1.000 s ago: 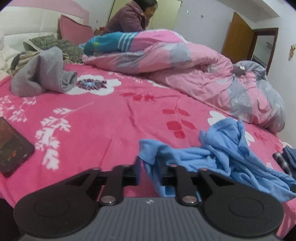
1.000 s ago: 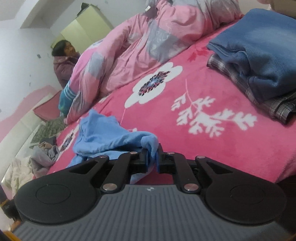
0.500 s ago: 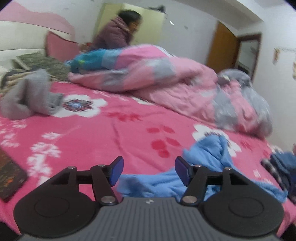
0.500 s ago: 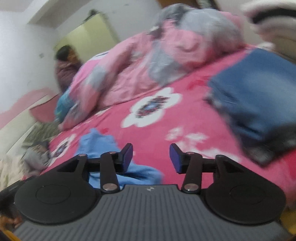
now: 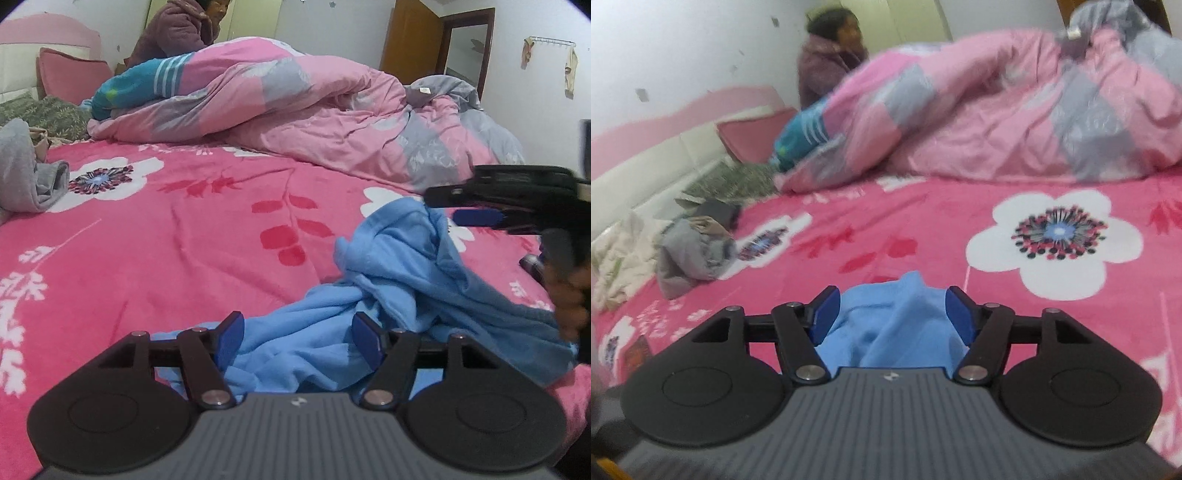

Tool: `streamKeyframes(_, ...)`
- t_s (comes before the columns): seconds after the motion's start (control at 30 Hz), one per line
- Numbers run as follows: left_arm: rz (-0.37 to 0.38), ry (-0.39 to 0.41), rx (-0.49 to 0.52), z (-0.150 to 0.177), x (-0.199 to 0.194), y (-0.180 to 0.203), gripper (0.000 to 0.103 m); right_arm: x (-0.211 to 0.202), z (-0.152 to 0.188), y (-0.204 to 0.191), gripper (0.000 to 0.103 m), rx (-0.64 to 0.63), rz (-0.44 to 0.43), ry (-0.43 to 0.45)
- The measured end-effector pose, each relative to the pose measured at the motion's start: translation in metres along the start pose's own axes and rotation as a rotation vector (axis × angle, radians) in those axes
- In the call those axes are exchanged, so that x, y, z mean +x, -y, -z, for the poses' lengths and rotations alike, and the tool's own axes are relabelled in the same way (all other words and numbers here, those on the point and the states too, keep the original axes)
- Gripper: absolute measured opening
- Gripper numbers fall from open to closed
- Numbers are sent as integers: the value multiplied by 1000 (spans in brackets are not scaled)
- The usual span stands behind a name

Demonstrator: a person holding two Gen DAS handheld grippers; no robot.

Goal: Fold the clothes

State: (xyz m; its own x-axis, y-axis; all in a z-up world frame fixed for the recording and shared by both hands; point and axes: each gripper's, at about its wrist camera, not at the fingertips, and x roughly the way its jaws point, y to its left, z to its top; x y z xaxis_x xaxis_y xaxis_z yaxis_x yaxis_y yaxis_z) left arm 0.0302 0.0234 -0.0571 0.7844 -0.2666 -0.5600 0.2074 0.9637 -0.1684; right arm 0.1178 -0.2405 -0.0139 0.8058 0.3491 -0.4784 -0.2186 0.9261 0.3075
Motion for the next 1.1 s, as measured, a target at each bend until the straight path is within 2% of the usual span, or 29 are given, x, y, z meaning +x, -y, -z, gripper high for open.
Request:
streamKeyframes(0.07, 0, -8, -9, 1, 3, -2, 66, 17, -1, 10, 63, 39, -10, -47)
streamKeyframes(0.1, 0, -10, -12, 1, 4, -3, 66, 24, -1, 15, 52, 59, -19, -71)
streamKeyframes(0.13, -1, -11, -12, 2, 4, -4, 66, 28, 0, 19, 22, 79, -43, -80)
streamKeyframes(0.17, -2, -12, -13, 2, 5, -5, 66, 25, 0, 20, 10, 91, -73, -71)
streamKeyframes(0.3, -6, -18, -17, 4, 6, -7, 66, -12, 5, 10, 6, 27, -101, 46)
streamKeyframes(0.47, -26, -20, -11, 6, 4, -7, 66, -65, 15, 9, 6, 17, -165, 129)
streamKeyframes(0.6, -34, -25, -45, 4, -2, -13, 63, -103, 29, 13, 5, 2, -231, 143)
streamKeyframes(0.73, -27, -3, -87, -2, -13, -17, 62, -128, 46, 21, 5, 12, -239, 124)
streamKeyframes(0.83, 17, 37, -94, -11, -22, -12, 64, -139, 61, 30, 5, 54, -247, 114)
streamKeyframes(1.03, 195, 76, -60, -34, -22, 23, 90, -148, 84, 53, 5, 196, -263, 128)
streamKeyframes(1.1, 216, 80, -10, -39, -15, 43, 90, -150, 88, 57, 5, 222, -271, 141)
